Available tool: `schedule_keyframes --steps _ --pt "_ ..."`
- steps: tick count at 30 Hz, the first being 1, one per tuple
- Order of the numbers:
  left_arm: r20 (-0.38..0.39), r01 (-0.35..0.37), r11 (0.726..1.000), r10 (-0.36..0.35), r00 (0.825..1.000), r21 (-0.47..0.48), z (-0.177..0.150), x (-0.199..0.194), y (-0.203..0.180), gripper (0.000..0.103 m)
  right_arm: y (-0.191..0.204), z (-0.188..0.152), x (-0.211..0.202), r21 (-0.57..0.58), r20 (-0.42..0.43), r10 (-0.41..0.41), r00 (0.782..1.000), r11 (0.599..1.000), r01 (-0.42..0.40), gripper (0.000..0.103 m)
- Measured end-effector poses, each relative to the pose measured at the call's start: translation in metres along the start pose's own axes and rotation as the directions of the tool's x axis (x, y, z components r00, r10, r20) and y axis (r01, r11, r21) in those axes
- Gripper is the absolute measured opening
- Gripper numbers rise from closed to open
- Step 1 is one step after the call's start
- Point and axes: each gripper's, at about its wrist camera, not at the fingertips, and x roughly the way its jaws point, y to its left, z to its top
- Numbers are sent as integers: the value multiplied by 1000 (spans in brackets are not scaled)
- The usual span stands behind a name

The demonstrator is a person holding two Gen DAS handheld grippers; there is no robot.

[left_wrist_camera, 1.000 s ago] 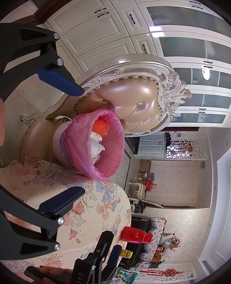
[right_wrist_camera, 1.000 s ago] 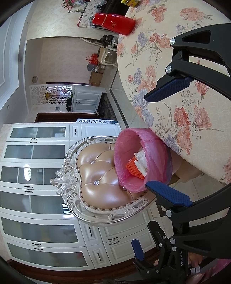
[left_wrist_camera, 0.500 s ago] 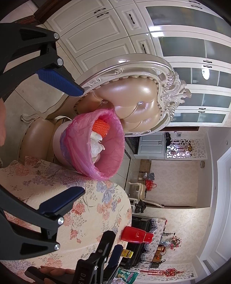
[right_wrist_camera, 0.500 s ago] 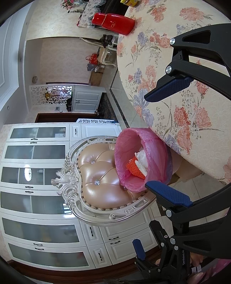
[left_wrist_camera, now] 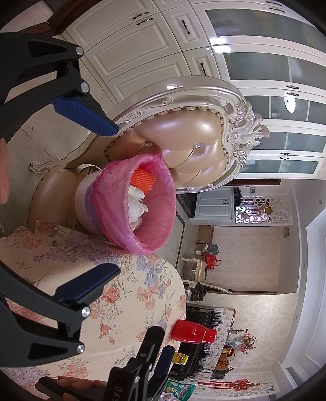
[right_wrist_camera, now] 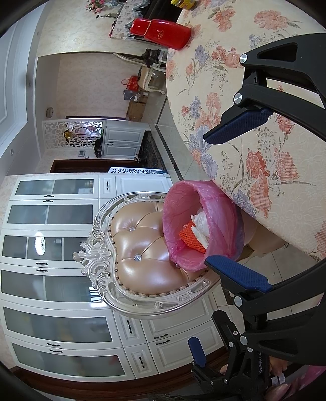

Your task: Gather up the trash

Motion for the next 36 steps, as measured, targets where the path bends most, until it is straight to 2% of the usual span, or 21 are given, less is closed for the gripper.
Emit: schedule_keyframes --steps 24,27,36 --pt "-13 7 1000 -7 1000 -13 -3 -1 -3 98 1 2 -4 -7 8 9 1000 1000 -9 85" --pt "-14 -12 1000 12 1000 -10 -4 -1 -5 98 1 2 -4 -6 9 11 1000 1000 -11 85" --pt "31 -27 999 27 999 27 -4 -7 -7 98 3 0 -2 -21 -2 3 1000 1000 -3 85"
